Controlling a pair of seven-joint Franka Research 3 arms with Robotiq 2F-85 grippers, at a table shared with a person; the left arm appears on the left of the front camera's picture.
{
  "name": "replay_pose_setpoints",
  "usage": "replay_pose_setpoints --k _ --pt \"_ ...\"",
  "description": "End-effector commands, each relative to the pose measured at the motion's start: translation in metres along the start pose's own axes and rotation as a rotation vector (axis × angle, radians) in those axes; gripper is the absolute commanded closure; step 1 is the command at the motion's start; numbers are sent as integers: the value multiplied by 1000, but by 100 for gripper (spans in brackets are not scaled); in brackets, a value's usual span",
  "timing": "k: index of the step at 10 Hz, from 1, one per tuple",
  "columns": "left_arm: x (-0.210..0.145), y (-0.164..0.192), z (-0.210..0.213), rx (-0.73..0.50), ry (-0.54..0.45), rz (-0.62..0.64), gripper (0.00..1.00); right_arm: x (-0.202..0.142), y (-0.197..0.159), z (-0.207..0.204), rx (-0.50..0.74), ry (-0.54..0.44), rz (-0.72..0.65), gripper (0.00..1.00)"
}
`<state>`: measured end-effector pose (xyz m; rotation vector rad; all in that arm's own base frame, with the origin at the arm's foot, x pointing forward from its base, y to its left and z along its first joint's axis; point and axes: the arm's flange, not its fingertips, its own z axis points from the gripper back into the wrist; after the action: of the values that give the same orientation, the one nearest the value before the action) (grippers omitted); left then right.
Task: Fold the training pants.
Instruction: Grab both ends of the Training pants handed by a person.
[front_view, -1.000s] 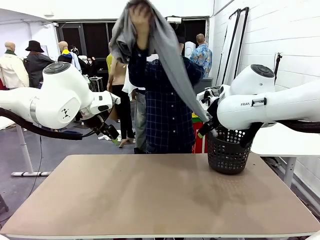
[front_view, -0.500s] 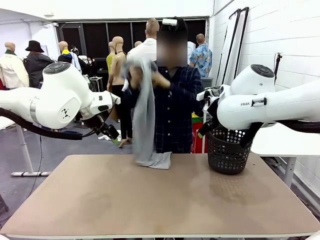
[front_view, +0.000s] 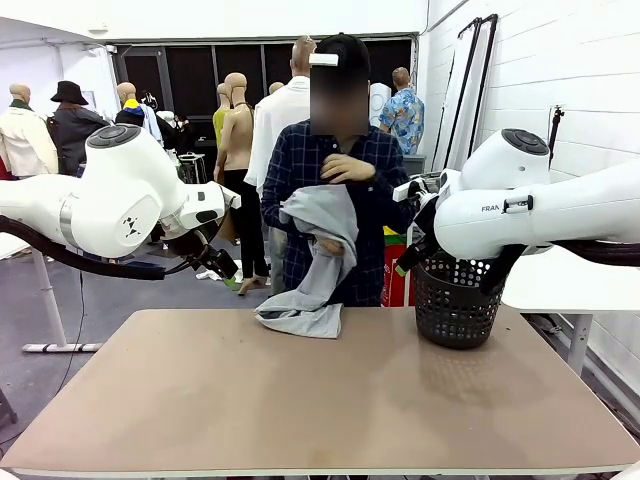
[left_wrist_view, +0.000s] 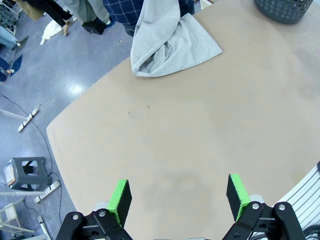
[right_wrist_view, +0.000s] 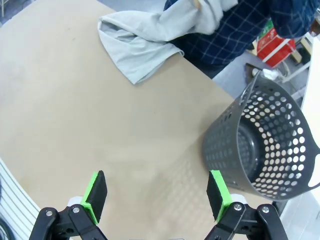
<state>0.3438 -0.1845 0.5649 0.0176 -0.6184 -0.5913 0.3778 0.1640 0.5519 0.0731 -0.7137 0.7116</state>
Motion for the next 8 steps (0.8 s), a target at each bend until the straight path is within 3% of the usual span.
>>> replay_pose_setpoints --k 1,8 --pt "0 1 0 -1 -1 -10 0 0 -1 0 1 -1 -2 0" --pt "0 1 0 -1 -1 -10 0 0 -1 0 1 -1 -2 0"
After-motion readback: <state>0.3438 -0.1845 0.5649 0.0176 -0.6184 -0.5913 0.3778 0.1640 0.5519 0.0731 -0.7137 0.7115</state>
